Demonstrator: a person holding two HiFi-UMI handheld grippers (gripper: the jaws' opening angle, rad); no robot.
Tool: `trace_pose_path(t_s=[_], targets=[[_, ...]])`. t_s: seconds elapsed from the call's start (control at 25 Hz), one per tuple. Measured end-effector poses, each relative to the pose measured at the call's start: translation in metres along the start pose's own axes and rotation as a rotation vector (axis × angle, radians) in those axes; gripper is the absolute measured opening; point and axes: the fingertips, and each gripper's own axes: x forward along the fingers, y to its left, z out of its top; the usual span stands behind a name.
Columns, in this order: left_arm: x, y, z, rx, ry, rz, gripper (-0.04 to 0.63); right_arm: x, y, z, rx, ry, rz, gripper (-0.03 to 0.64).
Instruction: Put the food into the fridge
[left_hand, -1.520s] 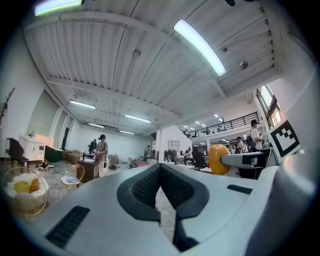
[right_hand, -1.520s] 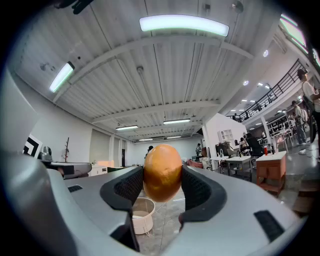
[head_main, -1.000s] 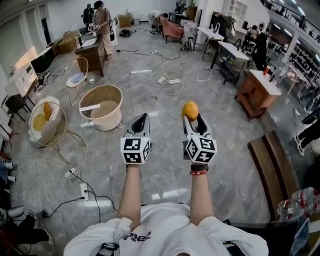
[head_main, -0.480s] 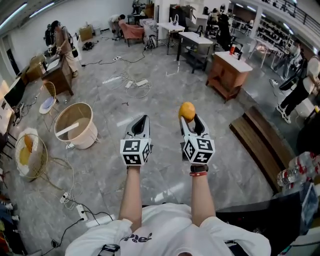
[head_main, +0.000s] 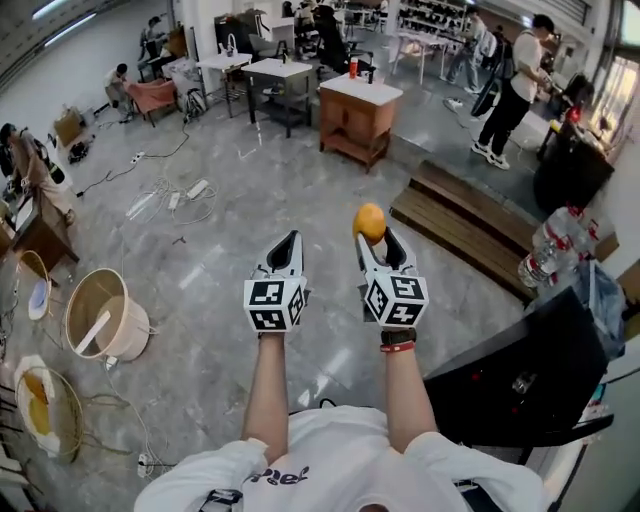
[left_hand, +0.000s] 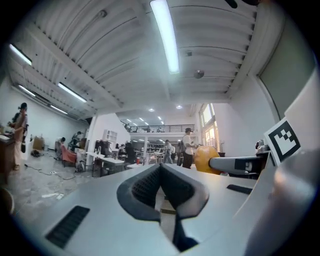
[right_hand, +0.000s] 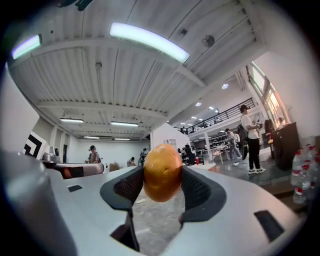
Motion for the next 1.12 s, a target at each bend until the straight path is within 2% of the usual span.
trace_pose_path(t_s=[0.24, 0.4, 0.64, 1.12], targets=[[0.001, -0.074, -0.018, 0.012, 0.021, -0.262, 0.017, -0.077, -0.032, -0.008, 0.012, -0.034, -0.228, 0.252], [-0.019, -0.116, -0.037, 0.007, 0.048, -0.402, 0.017, -0.134, -0.041, -0.019, 0.032, -0.045, -0.375, 0.252], [-0.055, -0.170, -0.057, 0.025, 0.076, -0.570, 0.017, -0.220, -0.048, -0.039, 0.048, -0.048, -0.565, 0.252], [-0.136, -0.273, -0.083, 0.047, 0.119, -0.862, 0.017, -0.384, -0.047, -0.061, 0.060, -0.064, -0.882, 0.252]])
